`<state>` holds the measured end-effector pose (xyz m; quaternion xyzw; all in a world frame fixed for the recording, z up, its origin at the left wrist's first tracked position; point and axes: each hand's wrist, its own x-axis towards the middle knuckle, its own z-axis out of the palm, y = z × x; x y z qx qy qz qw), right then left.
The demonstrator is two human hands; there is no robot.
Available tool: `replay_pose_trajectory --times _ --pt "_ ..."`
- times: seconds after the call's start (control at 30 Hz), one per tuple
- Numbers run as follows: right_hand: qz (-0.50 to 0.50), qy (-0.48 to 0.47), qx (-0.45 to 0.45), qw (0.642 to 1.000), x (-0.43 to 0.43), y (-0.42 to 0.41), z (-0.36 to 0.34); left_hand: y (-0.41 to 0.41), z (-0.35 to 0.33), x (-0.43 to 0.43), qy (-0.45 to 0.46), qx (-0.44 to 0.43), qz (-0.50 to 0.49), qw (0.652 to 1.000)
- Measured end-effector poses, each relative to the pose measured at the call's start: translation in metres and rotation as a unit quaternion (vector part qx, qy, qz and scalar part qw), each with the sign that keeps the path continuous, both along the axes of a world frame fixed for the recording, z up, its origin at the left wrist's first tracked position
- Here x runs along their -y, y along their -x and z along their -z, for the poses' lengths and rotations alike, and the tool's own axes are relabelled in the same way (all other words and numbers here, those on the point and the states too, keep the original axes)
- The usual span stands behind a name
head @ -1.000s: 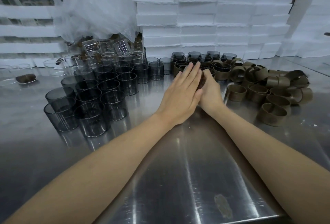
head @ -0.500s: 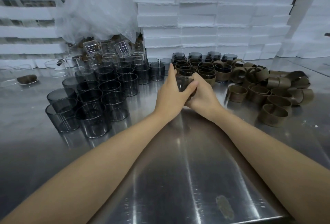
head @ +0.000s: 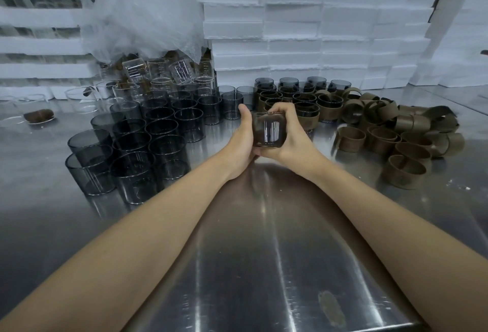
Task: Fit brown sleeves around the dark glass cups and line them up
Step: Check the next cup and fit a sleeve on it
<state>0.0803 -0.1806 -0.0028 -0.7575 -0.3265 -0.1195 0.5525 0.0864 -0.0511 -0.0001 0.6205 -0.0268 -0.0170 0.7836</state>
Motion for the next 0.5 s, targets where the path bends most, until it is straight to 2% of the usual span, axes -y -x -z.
replay_pose_trajectory --times 0.27,0.4,0.5 --pt "0.032 0.056 -0.012 0.998 0.004 -0.003 -0.002 0.005 0.001 -0.001 -0.044 0.019 0.034 0.998" --pt "0.102 0.143 -0.006 0.984 0.009 -0.003 -0.006 0.007 0.002 0.001 -0.08 0.038 0.026 0.996" --pt "0.202 0.246 0.018 0.948 0.014 -0.003 -0.009 0.007 0.004 0.001 -0.111 0.073 0.051 0.99"
